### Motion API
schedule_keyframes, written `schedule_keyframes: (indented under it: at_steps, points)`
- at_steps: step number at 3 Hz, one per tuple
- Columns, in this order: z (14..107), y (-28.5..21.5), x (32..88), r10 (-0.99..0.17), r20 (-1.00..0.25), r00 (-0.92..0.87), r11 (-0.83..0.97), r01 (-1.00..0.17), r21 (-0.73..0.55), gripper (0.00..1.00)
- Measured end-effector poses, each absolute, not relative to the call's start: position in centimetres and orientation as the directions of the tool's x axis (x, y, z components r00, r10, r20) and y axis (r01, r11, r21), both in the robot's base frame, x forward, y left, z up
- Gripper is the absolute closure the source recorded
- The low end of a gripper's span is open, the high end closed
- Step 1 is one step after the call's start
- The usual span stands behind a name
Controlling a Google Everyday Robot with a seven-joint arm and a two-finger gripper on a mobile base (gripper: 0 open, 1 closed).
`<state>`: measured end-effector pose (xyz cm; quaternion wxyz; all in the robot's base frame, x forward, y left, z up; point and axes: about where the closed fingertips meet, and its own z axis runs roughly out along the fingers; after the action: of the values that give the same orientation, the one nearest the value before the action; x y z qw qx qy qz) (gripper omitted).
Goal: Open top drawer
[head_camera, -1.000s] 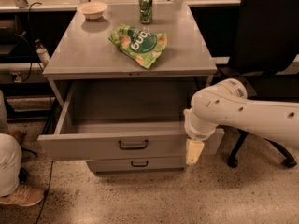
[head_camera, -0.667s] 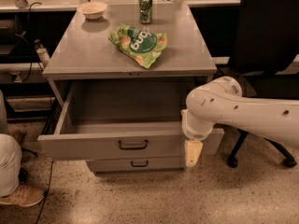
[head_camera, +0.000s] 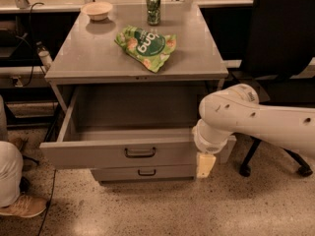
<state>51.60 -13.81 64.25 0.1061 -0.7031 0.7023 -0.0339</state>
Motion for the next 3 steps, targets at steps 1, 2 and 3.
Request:
schedule_keyframes:
  at_steps: [1, 2, 3]
  points:
    - [64.0, -14.3, 50.9, -0.994, -0.112, -0.004, 0.024, -0.984, -0.174, 0.41]
    - [64.3, -14.9, 50.0, -0.995, -0.099, -0.024, 0.041, -0.985, -0.169, 0.65]
    - [65.1, -15.6, 48.8, -0.995, -0.081, -0.056, 0.069, -0.983, -0.173, 0.87]
